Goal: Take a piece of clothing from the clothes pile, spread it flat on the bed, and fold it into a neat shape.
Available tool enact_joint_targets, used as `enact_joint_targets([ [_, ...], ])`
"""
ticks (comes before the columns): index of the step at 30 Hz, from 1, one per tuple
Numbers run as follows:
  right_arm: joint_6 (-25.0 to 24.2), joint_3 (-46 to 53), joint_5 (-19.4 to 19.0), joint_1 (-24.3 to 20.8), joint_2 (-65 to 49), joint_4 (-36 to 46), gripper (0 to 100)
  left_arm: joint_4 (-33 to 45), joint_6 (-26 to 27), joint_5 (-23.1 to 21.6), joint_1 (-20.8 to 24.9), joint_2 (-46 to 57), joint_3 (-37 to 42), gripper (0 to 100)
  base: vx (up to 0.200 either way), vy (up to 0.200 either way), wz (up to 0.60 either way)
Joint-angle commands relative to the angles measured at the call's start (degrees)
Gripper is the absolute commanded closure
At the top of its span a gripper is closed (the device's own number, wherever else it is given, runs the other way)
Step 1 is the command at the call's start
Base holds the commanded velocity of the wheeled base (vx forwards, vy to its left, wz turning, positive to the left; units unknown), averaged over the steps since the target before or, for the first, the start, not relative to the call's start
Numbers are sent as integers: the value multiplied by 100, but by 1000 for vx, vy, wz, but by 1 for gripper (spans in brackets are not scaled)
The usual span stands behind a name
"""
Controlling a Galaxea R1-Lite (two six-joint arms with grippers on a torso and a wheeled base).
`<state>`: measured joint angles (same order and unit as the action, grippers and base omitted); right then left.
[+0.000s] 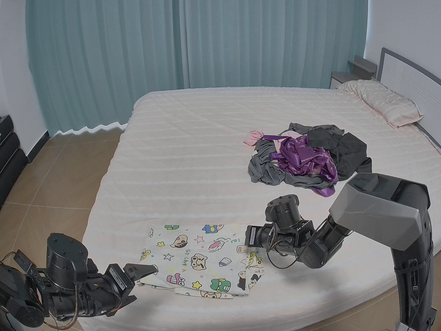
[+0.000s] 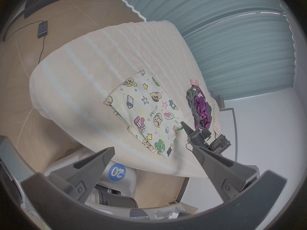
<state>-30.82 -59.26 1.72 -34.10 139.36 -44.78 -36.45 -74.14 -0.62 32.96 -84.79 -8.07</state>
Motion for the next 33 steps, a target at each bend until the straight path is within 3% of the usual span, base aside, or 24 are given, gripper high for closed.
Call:
enact_joint_targets([
  [1, -12, -7, 4, 87, 21, -5, 100, -2, -4, 1, 8, -20, 7, 0, 0, 0, 0],
  [21, -47, 20, -5, 325, 109, 48, 100, -2, -4, 1, 0, -29, -2, 0, 0, 0, 0],
  [22, -47, 28, -5, 325, 109, 48, 0, -2, -4, 1, 0, -29, -2, 0, 0, 0, 0],
  [27, -65, 107, -5, 351, 30, -14, 0, -11, 23, -8, -36, -144, -37, 0, 0, 0, 0],
  [30, -135, 644, -84, 421, -436, -22, 0, -187, 190, -26, -361, -469, -327, 0, 0, 0, 0],
  [33, -170, 969, -110, 421, -630, -66, 0, -328, 691, -17, -721, -1084, -661, 0, 0, 0, 0],
])
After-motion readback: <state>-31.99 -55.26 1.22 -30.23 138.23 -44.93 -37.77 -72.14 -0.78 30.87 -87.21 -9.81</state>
